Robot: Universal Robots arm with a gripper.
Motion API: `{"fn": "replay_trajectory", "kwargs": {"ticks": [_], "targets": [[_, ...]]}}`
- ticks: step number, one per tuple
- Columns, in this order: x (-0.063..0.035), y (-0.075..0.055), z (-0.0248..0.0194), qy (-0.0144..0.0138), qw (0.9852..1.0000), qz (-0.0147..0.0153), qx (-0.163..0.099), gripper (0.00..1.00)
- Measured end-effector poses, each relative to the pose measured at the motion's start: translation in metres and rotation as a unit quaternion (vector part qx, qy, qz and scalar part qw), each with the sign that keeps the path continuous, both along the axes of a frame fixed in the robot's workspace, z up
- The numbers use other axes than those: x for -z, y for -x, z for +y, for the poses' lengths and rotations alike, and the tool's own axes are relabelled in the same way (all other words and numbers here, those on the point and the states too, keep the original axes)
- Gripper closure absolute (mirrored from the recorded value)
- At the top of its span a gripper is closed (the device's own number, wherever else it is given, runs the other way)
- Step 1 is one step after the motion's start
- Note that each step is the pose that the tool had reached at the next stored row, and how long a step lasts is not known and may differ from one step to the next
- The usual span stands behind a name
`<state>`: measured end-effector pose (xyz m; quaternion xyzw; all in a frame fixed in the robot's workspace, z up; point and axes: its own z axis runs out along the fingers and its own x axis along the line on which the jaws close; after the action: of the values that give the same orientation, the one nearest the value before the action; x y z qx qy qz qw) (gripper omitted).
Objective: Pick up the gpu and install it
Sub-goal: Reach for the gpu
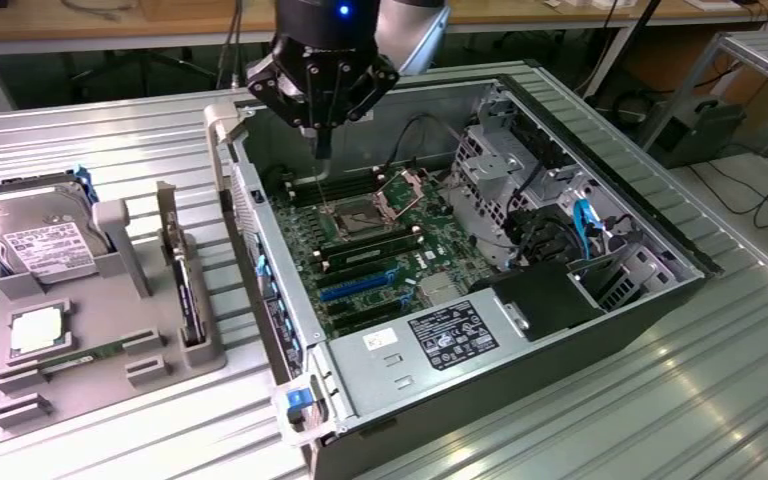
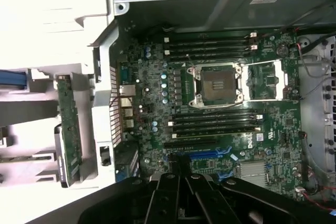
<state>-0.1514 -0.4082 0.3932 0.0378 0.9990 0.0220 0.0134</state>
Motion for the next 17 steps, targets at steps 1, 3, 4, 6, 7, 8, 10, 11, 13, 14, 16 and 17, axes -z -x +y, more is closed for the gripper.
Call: {"fn": "replay_trajectory", "kwargs": {"ticks": [1,3,4,6,7,8,10,11,13,14,16,17], "targets": [[-0.0001,0.006,-0.001,0.0001,1.0,0.0001,0.0,0.89],[0.0002,0.016,-0.0034,0.0,1.0,0.0,0.0,0.89],[0.0005,0.022,-0.0048,0.0,1.0,0.0,0.0,0.89],[0.0013,0.03,-0.0064,0.0002,1.0,0.0,0.0,0.89],[0.0022,0.037,-0.0077,0.0002,1.0,0.0,0.0,0.89],[0.0032,0.044,-0.0092,0.0003,1.0,0.0,0.0,0.89],[0.0051,0.054,-0.0112,0.0006,1.0,0.0,0.0,0.89],[0.0058,0.058,-0.012,0.0007,1.0,0.0,0.0,0.89],[0.0073,0.067,-0.013,0.0011,1.0,0.0,0.0,0.89],[0.0084,0.073,-0.0136,0.0013,1.0,0.0,0.0,0.89],[0.0099,0.082,-0.0142,0.0018,1.0,0.0,0.0,0.89],[0.0107,0.087,-0.0145,0.0023,1.0,0.0,0.0,0.89]]}}
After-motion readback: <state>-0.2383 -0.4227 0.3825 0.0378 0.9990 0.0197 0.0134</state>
